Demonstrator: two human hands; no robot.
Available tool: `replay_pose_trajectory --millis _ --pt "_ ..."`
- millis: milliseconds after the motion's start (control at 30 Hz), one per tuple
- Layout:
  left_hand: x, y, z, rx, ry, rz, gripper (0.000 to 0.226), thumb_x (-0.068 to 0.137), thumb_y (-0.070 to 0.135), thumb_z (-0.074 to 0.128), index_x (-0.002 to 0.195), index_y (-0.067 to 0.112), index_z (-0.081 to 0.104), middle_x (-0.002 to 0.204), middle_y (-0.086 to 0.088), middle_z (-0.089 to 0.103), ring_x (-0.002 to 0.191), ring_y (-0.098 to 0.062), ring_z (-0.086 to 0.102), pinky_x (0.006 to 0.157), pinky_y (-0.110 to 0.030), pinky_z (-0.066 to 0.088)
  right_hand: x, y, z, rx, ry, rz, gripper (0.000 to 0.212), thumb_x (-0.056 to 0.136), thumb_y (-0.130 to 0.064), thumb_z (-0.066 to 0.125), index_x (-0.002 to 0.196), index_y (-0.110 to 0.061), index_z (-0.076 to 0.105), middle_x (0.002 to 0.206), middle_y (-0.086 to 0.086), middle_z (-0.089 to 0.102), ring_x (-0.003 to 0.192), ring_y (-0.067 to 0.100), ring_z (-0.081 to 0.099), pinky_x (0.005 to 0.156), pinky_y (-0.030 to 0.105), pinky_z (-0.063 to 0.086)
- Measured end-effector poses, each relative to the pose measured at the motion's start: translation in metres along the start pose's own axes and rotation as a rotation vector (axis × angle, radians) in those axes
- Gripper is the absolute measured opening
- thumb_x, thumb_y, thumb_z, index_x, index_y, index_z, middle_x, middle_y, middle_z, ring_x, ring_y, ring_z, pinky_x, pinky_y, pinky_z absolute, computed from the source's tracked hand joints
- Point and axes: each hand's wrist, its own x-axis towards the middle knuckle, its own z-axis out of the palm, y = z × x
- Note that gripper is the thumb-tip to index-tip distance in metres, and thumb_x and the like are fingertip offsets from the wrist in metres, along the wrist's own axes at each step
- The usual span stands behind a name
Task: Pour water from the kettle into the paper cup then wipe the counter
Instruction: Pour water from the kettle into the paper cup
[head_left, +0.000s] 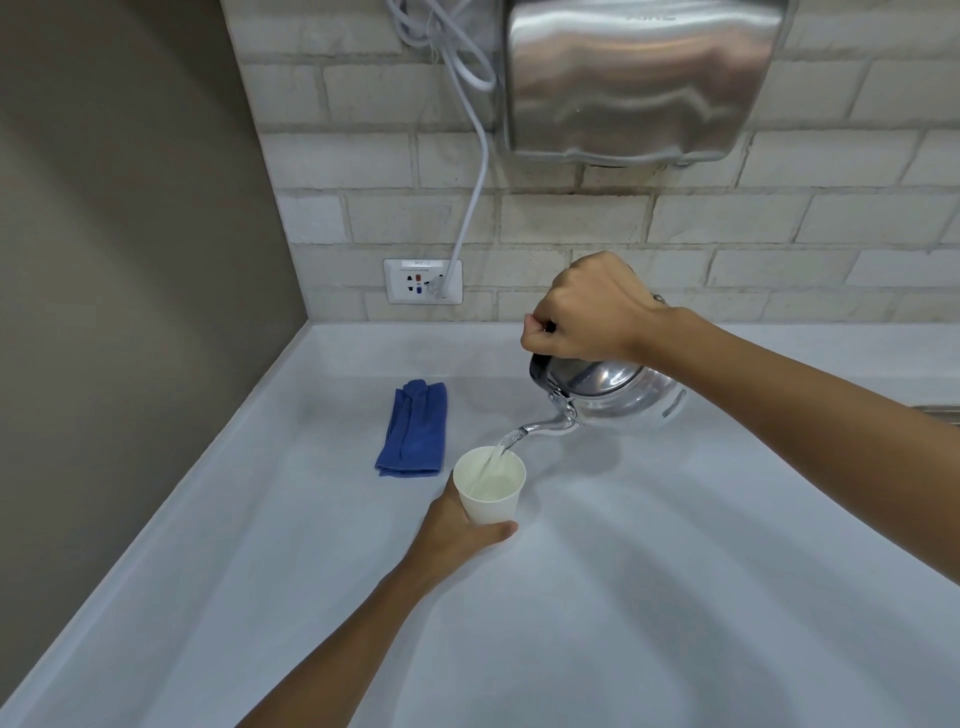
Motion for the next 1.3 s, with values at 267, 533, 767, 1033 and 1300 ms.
replay_pose_trajectory --millis 267,533,767,1033,1300 --pt "0.002 -0.002 0.001 0.018 0.014 -0.021 0.069 0.047 0.046 0.082 0.104 0.054 0.044 0.101 0.030 0.057 0.090 0.024 0.049 0.062 -0.001 0.043 -0.001 0.001 -0.002 0.001 -0.013 -0.012 0.041 0.076 -0.016 0.050 0.042 -0.006 0.028 0.038 0.008 0.025 0.041 0.020 0.021 0.046 0.025 0.018" --pt "0.002 -0.003 0.001 0.007 0.010 -0.027 0.064 0.047 0.046 0.082 0.096 0.058 0.043 0.101 0.028 0.058 0.090 0.020 0.053 0.062 -0.004 0.044 -0.002 0.003 -0.003 -0.001 0.006 -0.017 0.040 0.076 -0.018 0.045 0.042 -0.006 0.028 0.038 0.008 0.025 0.040 0.020 0.021 0.046 0.022 0.013" --pt "0.004 -0.003 0.002 -0.019 0.005 -0.013 0.078 0.047 0.044 0.082 0.113 0.043 0.042 0.105 0.024 0.057 0.098 0.004 0.055 0.072 -0.011 0.042 -0.003 0.005 0.001 0.000 -0.018 -0.017 0.043 0.080 -0.019 0.046 0.043 -0.006 0.029 0.039 0.007 0.026 0.040 0.021 0.023 0.047 0.026 0.022" --pt "0.003 -0.004 0.001 -0.029 0.002 -0.006 0.076 0.049 0.041 0.084 0.114 0.041 0.042 0.105 0.024 0.057 0.098 0.005 0.054 0.072 -0.011 0.042 -0.001 0.006 0.004 0.008 -0.030 -0.001 0.043 0.080 -0.020 0.046 0.043 -0.007 0.029 0.038 0.004 0.021 0.042 0.021 0.022 0.047 0.026 0.019" --pt "0.003 -0.003 0.001 -0.023 0.011 -0.026 0.078 0.049 0.042 0.084 0.115 0.038 0.043 0.105 0.021 0.057 0.098 0.001 0.055 0.076 -0.016 0.043 -0.007 0.017 0.031 0.203 -0.003 0.276 0.044 0.078 -0.025 0.047 0.041 -0.014 0.026 0.034 -0.001 0.017 0.038 0.018 0.018 0.044 0.023 0.016"
